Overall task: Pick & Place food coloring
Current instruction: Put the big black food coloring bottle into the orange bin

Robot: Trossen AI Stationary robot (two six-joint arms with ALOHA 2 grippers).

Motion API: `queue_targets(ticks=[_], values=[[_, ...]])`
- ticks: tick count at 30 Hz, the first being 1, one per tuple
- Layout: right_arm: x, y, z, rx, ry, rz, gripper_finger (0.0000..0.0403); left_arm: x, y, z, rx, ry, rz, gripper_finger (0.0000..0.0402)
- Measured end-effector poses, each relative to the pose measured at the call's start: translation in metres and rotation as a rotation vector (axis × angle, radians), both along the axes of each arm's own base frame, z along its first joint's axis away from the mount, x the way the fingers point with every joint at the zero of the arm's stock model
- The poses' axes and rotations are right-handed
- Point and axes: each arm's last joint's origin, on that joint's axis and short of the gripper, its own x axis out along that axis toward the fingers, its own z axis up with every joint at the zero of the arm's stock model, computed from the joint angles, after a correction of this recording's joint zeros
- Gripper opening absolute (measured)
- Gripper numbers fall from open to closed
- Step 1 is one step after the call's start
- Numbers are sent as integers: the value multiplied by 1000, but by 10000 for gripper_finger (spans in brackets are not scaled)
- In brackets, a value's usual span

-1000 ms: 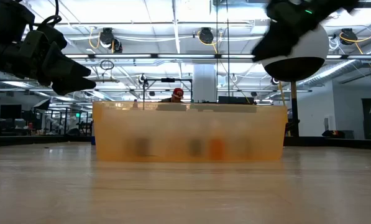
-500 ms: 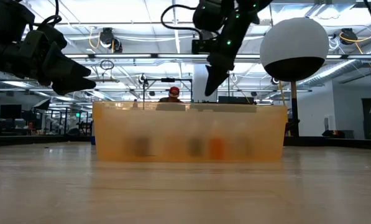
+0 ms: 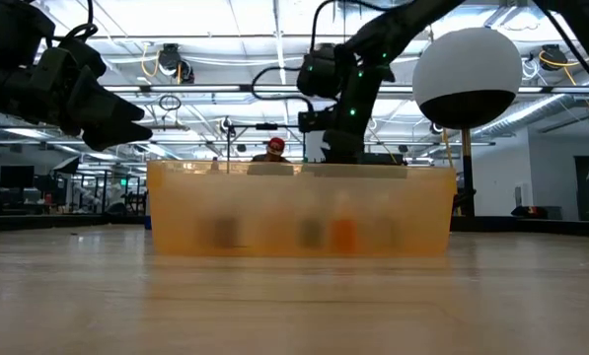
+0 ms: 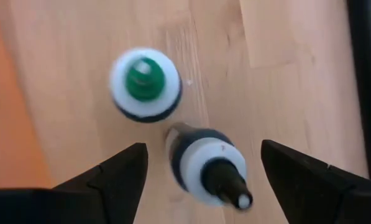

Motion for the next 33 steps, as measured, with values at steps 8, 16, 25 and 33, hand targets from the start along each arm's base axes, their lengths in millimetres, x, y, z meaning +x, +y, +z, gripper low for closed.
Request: queue_targets(ticks=[8, 16, 25, 33], values=[[5, -3, -16, 9, 27, 2, 294, 0, 0, 0, -1, 0, 0, 316], [3, -3, -17, 13, 52, 8, 223, 0, 0, 0, 0, 0, 0, 314], [-3, 8, 11, -48, 13, 57, 117, 0, 0, 0, 0, 0, 0, 316], [-25, 57, 89, -179, -159, 90, 117, 0, 0, 0, 0, 0, 0, 316]])
